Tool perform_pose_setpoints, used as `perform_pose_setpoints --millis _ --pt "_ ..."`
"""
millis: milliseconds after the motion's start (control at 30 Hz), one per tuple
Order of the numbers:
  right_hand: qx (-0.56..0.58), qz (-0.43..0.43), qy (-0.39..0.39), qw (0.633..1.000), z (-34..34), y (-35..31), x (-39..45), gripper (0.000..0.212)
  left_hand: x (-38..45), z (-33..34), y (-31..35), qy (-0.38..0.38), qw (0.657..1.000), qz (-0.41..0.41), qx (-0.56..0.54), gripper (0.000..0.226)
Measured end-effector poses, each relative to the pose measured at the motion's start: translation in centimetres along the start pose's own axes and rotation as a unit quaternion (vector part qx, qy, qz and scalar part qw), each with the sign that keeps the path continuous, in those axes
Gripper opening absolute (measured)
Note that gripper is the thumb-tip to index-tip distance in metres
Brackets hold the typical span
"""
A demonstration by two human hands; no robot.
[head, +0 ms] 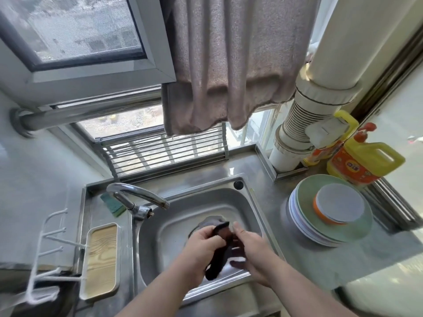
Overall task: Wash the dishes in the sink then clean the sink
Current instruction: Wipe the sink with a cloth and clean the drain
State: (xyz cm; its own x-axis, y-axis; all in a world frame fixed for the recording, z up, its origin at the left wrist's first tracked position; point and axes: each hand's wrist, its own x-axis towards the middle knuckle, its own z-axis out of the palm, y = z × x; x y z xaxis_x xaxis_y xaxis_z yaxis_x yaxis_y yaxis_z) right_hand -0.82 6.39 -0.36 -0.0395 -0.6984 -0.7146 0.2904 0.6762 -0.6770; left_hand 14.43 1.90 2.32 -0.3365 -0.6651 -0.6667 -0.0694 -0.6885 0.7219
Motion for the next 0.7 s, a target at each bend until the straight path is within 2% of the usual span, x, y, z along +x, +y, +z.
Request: perform_pose_setpoints --millis 67,100,167,300,367,433,567,700 --pt "0.106 0.049 -0.059 0.991 0.4 -0.2 0.1 0.052 0.7 0.9 -0.9 -0.002 0.998 0.015 0.065 0.021" --pt "0.129 0.057 -0.063 0.988 0.3 -0.3 0.4 0.051 1.1 1.2 -1.3 0.007 0.997 0.014 0.078 0.026" --pt "0.117 0.056 -0.046 0.991 -0.5 -0.1 1.3 0.045 1.9 1.8 -1.6 0.025 0.999 0.000 0.043 0.022" --pt "0.063 0.031 0.072 0.995 -3.3 0.1 3.1 0.034 2.4 1.9 -1.0 0.037 0.989 -0.055 -0.135 0.032" --pt "0.060 0.005 0.143 0.988 -5.3 -0.7 4.0 0.027 2.5 2.1 -1.3 0.041 0.981 -0.070 -0.176 0.030" --pt "0.051 -0.033 0.166 0.984 -7.2 -2.7 4.6 0.020 2.9 2.6 -2.1 0.062 0.978 -0.088 -0.179 0.025" --pt "0.056 -0.134 0.088 0.986 -9.3 -9.9 3.5 0.011 3.9 4.6 -3.2 0.054 0.983 -0.107 -0.142 0.022" --pt "-0.062 -0.235 0.051 0.969 -10.0 -16.3 1.1 0.012 4.8 6.8 -3.0 -0.023 0.987 -0.134 -0.091 0.039"
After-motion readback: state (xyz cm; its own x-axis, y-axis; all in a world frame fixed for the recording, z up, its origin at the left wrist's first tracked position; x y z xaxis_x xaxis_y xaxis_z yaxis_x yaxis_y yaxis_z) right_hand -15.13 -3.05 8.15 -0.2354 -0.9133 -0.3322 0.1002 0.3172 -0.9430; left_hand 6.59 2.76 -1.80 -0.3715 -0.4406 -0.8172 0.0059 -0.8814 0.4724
